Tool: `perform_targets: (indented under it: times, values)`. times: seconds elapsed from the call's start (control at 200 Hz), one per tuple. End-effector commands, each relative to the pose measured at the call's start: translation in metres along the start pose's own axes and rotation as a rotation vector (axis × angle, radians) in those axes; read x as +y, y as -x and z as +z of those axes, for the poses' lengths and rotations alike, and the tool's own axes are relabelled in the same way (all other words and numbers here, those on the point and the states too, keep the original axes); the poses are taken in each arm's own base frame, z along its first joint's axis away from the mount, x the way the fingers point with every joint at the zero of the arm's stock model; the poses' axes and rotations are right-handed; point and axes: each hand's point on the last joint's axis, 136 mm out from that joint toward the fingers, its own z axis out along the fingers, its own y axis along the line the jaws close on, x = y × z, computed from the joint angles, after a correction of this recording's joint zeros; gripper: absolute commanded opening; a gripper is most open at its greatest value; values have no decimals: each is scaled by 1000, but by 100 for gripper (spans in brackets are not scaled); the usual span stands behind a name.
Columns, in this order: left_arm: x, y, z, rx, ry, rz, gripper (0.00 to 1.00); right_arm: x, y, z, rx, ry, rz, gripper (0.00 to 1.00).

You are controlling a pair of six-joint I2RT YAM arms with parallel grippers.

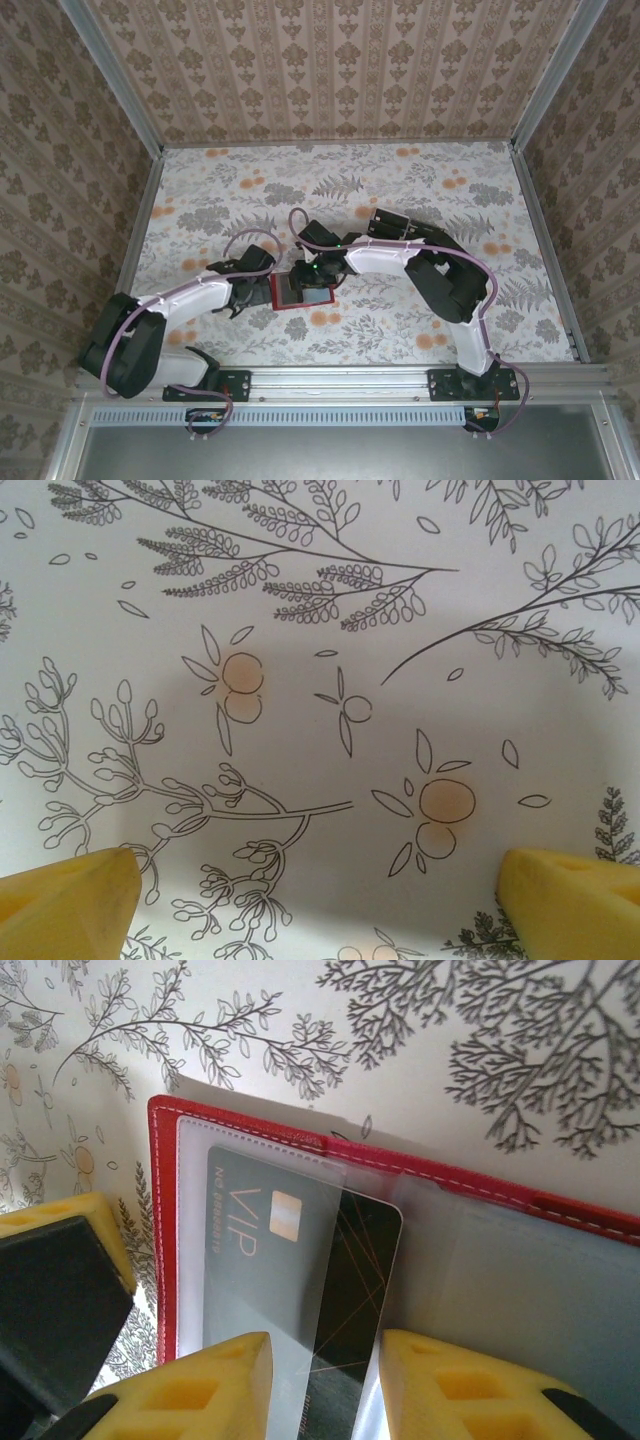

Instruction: Put the credit cards into the card holder

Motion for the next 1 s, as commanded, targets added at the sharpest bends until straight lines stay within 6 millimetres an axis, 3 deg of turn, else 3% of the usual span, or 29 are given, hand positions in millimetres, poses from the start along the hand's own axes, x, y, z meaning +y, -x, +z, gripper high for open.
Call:
perform_targets:
  times: [0.0,0.66,0.995]
  values:
    - [0,-1,5,12,21,4,100,3,-8,13,34,-3,-3,36]
    - [-5,-4,8,14,4,6,100,25,-12,19,52,16,-37,36]
    - [13,10,-19,-88,7,-95,100,21,-13,8,34,-12,-58,41]
